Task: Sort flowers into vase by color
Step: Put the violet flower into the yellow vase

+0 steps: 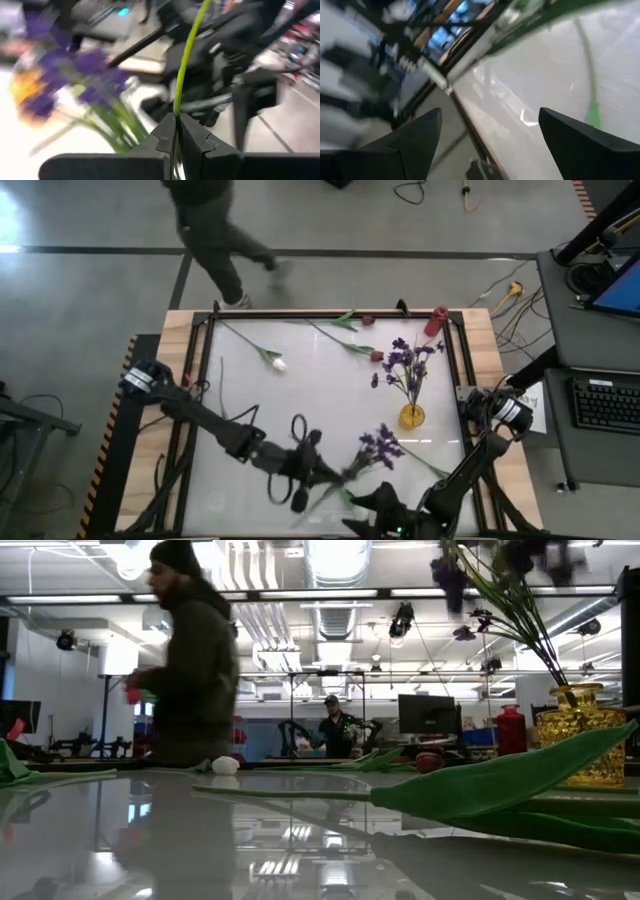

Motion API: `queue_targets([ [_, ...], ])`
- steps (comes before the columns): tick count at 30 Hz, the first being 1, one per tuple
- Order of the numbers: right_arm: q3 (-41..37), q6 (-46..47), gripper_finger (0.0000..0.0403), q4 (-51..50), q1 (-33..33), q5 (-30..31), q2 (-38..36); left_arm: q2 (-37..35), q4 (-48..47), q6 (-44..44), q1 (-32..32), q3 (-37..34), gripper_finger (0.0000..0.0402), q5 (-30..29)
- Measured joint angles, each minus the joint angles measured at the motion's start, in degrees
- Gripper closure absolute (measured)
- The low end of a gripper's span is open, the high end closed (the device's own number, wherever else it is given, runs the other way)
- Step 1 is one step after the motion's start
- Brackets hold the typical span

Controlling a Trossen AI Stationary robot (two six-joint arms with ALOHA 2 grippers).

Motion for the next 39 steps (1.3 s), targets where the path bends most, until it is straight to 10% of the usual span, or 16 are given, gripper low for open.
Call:
queue_targets([
  [6,-4.8,20.8,0.0078,-0.3,-3.4,-0.3,0.1,2.3,8.0,-10.9,4.7,-10.4,0.0401,-1.3],
  [13,-5.5,20.1,0.0078,-0.3,-7.4,-7.9,0.1,11.2,10.5,-19.4,6.9,-12.1,0.0401,0.2],
  [18,-5.5,23.7,0.0078,-2.0,-8.0,-8.4,0.1,15.6,10.9,-21.1,9.4,-11.0,0.0401,14.0],
  [28,-3.9,30.0,0.0078,-8.9,-9.8,-10.9,0.1,5.9,11.0,-12.7,10.7,-11.1,0.0402,20.7],
  [39,-2.7,36.0,0.0078,-14.1,-11.0,-16.0,0.1,-6.9,-25.4,-9.3,9.5,-11.2,0.0388,20.1],
])
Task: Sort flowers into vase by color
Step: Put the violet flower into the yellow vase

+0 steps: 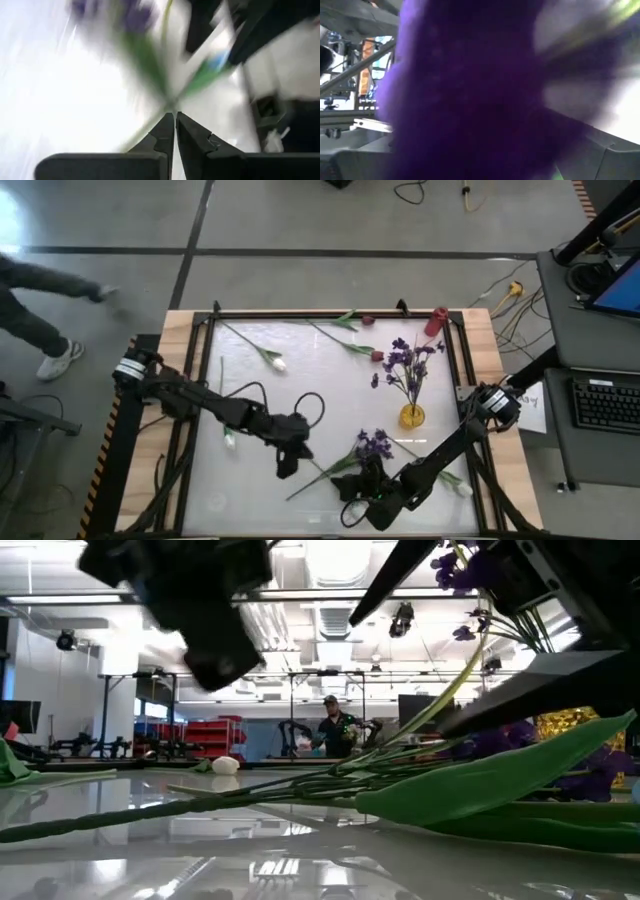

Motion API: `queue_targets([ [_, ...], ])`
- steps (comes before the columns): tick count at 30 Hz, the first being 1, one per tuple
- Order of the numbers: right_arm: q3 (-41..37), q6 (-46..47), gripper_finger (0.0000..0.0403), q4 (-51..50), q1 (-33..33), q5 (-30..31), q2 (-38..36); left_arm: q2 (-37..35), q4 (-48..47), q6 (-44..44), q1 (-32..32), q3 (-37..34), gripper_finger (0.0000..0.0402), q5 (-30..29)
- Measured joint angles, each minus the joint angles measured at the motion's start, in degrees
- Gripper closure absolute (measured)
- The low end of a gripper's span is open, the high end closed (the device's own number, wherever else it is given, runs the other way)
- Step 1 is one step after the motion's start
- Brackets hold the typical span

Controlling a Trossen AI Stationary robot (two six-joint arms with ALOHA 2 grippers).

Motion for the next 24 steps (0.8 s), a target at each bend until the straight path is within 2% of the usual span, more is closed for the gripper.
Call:
queue_targets([
  [3,0.6,3.9,0.0078,-1.8,0.0,-1.6,0.0,0.8,-2.1,-2.4,-2.6,-1.4,0.0374,-0.3],
  [6,3.0,6.3,0.0078,-9.0,-1.1,-3.2,0.0,3.5,3.3,-5.1,-4.9,-2.5,0.0365,-3.0],
  [10,8.1,5.6,0.0078,-15.8,-3.5,-7.3,2.5,10.7,13.2,-8.4,-6.0,-2.9,0.0364,-3.9],
  [15,13.6,5.7,0.0079,-17.7,-4.8,-13.9,8.1,19.9,20.3,-8.6,-6.1,1.8,0.0364,-0.4],
  [24,16.4,12.7,0.0081,-24.4,-5.6,-13.2,10.4,27.3,21.0,-3.0,-6.7,11.5,0.0364,-0.1],
])
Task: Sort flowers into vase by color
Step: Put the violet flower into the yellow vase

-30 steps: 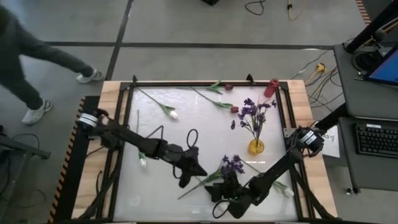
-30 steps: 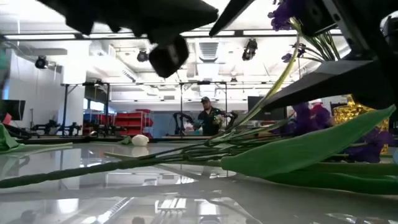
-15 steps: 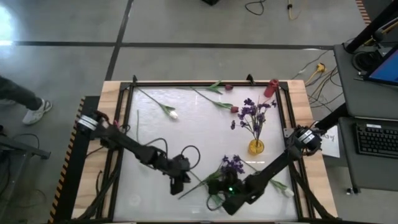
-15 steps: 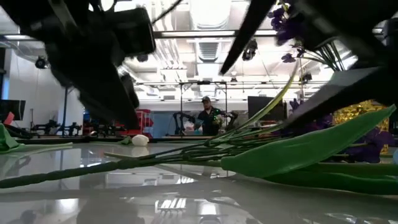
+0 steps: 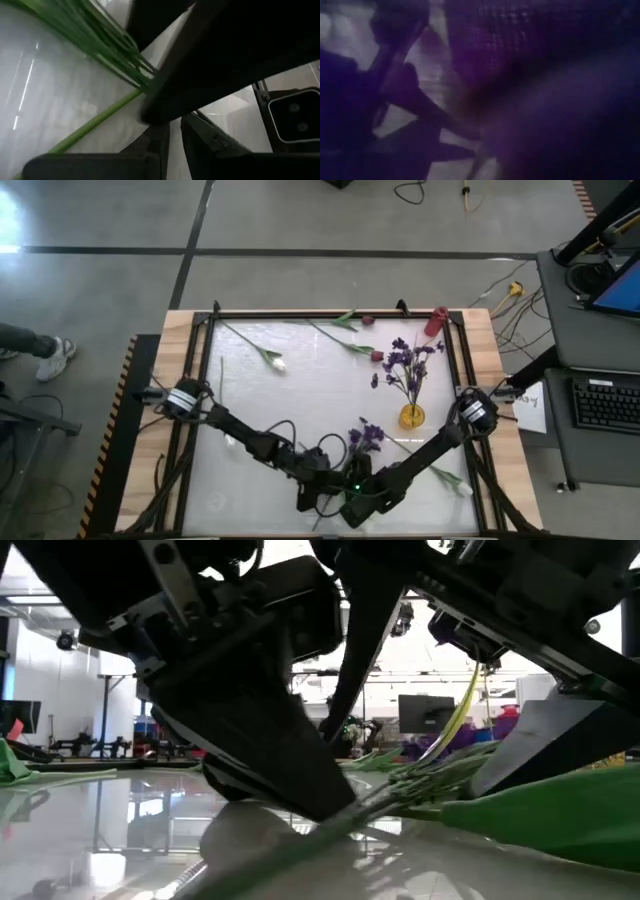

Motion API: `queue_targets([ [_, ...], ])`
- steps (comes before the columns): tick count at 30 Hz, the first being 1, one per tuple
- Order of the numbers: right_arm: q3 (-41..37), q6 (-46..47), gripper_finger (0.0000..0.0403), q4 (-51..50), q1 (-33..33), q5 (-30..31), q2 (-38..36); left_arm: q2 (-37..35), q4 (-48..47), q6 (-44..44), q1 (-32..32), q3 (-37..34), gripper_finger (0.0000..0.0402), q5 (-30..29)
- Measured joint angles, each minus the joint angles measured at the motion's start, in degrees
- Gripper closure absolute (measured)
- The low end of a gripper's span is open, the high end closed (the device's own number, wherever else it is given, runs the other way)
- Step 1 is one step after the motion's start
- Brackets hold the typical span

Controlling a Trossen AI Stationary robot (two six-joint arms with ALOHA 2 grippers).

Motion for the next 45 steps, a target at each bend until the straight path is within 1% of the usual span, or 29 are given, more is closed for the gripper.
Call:
queue_targets([
  [3,-0.2,-1.1,0.0103,-3.9,-0.5,0.1,-0.6,0.2,-0.4,0.6,0.0,0.6,0.0364,-0.4],
  [5,-0.2,-1.3,0.0130,-5.5,-0.9,-0.1,-0.8,0.0,-0.3,0.9,0.0,0.2,0.0364,-1.3],
  [7,-0.3,-1.2,0.0163,-7.0,-1.3,-1.8,-1.0,-0.3,0.0,1.5,0.0,-0.3,0.0364,-2.3],
  [12,-0.5,-1.4,0.0238,-6.1,-2.5,-4.2,0.0,-0.4,2.0,2.9,0.1,-1.5,0.0364,-2.9],
  [15,-0.5,-2.9,0.0266,-6.0,-3.4,-5.3,0.4,-0.5,3.1,3.2,0.1,-2.5,0.0364,-3.0],
  [18,-0.5,-4.4,0.0289,-5.9,-4.2,-5.0,0.5,-1.3,3.6,3.1,0.1,-3.7,0.0364,-3.0],
  [23,-0.6,-5.0,0.0339,-4.8,-4.8,-2.1,0.6,-5.3,2.6,2.9,0.3,-7.4,0.0364,-3.1],
  [27,-0.5,-4.9,0.0380,-4.2,-4.9,0.6,0.5,-12.1,4.1,4.2,1.2,-11.4,0.0364,-7.2],
  [31,-0.5,-5.2,0.0383,-2.9,-5.0,3.1,0.5,-16.5,2.5,4.2,2.8,-15.8,0.0364,-13.6],
  [34,-0.5,-5.3,0.0381,-1.8,-4.9,4.7,0.5,-18.0,3.3,4.1,4.0,-17.4,0.0364,-15.0],
  [39,1.3,-6.5,0.0381,-1.5,-4.4,8.6,0.1,-15.1,2.4,3.5,5.2,-18.6,0.0364,-15.0],
  [42,3.4,-8.6,0.0381,-1.3,-3.9,11.4,-0.5,-13.3,3.2,3.4,5.5,-18.0,0.0364,-16.3],
  [45,5.0,-11.5,0.0381,-1.6,-3.0,15.5,-1.6,-11.7,3.0,3.3,5.6,-17.6,0.0364,-16.9],
])
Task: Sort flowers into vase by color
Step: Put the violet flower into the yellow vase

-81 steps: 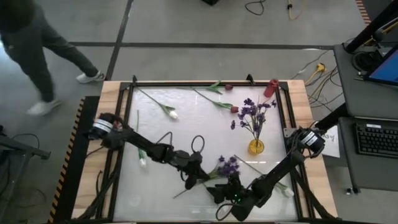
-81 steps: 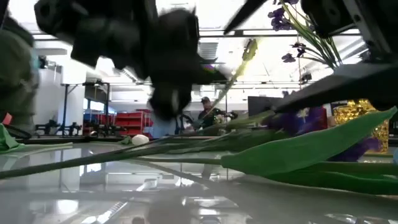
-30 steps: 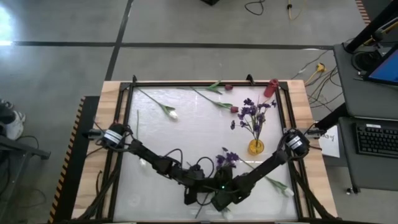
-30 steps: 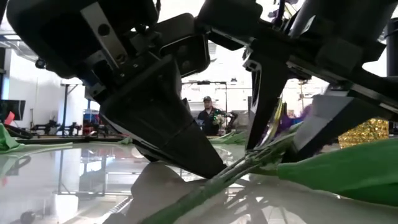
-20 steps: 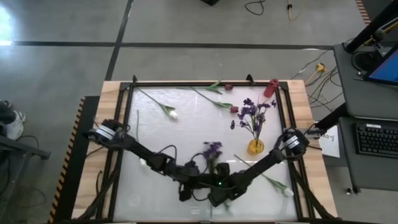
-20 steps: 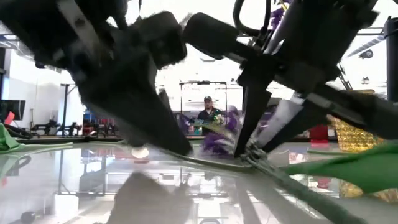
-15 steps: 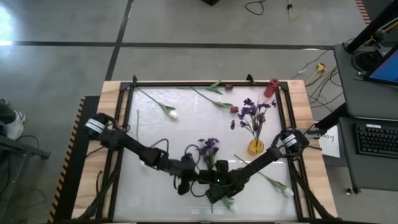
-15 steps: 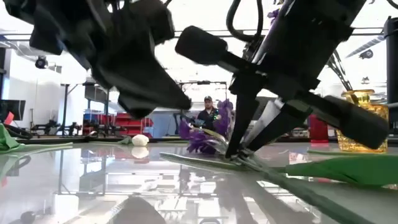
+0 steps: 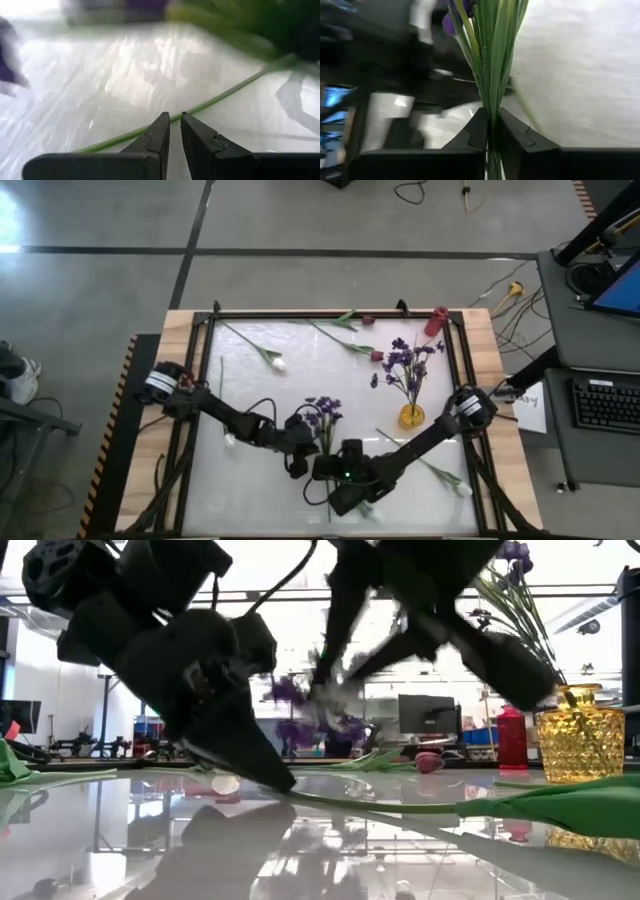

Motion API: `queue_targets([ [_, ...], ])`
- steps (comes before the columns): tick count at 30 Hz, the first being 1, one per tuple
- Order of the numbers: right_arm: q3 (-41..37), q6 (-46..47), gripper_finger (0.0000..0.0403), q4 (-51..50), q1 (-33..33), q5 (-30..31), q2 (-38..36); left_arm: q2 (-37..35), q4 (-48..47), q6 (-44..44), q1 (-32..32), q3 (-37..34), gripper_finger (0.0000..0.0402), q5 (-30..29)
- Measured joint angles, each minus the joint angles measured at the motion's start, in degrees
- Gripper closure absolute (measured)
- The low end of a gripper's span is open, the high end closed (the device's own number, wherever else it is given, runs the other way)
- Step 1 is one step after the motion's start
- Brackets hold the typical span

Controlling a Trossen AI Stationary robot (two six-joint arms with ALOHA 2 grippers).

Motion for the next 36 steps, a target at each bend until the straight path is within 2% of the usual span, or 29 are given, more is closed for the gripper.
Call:
queue_targets([
  [6,0.9,-8.2,0.0381,-0.6,2.4,9.5,-5.2,0.5,0.1,-1.2,0.0,0.2,0.0364,0.0],
  [9,0.9,-16.0,0.0381,-0.6,3.9,14.4,-8.3,0.4,0.1,-2.0,0.0,0.0,0.0364,0.0],
  [18,0.6,-43.1,0.0381,-0.2,13.1,35.6,-16.9,0.4,0.2,-4.5,0.0,0.0,0.0364,0.0],
  [22,0.4,-48.3,0.0381,-1.6,16.0,38.2,-19.2,0.4,1.6,-4.8,0.0,-0.1,0.0364,0.0],
  [29,0.3,-45.5,0.0381,-14.3,18.5,42.3,-21.8,0.4,3.2,-5.4,0.0,-0.1,0.0364,0.1],
  [33,0.3,-37.0,0.0381,-26.9,20.3,45.9,-23.8,0.4,3.4,-6.5,0.0,-0.1,0.0364,0.1],
  [36,0.3,-27.1,0.0381,-39.0,21.3,46.3,-25.1,0.4,3.4,-6.6,0.0,-0.1,0.0364,0.1],
])
